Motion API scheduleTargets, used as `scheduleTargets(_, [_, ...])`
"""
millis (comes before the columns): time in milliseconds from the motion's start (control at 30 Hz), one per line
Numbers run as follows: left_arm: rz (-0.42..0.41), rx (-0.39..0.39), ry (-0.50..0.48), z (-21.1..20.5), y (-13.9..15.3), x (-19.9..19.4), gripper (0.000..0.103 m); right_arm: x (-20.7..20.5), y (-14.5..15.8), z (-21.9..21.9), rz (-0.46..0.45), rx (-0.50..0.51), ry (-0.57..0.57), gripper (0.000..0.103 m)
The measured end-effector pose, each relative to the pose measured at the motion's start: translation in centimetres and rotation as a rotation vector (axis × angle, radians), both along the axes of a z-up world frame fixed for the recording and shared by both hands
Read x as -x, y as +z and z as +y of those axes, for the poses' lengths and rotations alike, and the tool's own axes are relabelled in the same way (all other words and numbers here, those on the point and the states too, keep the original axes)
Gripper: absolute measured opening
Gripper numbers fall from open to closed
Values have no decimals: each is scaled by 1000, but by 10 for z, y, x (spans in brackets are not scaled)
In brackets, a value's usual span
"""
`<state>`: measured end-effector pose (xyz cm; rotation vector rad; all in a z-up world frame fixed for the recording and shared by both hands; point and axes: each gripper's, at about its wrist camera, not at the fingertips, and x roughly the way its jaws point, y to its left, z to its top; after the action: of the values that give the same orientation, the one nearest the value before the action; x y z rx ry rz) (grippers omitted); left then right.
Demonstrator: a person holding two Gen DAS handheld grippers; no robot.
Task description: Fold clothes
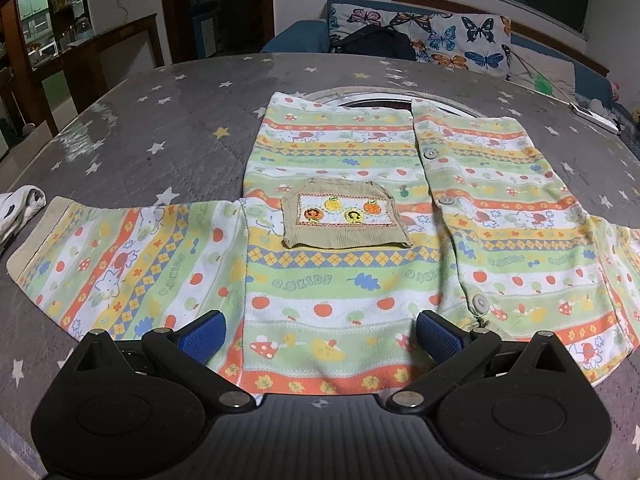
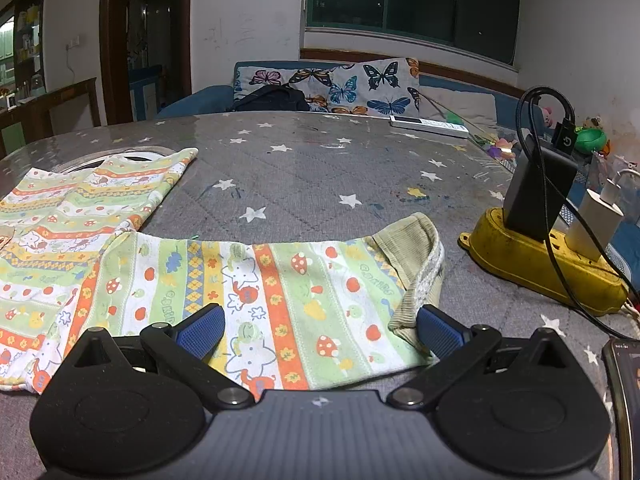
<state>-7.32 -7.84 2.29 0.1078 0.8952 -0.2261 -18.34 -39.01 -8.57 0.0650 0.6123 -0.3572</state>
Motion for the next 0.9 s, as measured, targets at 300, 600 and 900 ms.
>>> scheduleTargets(300, [2, 4, 2, 1, 0, 0, 103, 0, 0, -1, 0, -2, 0, 103])
scheduleTargets(600, [6, -1, 5, -2, 2, 0, 103, 0, 0, -3, 0, -1, 1, 103])
scheduleTargets(900, [5, -1, 8, -2, 1, 0, 103, 0, -1, -2, -1, -1, 2, 103])
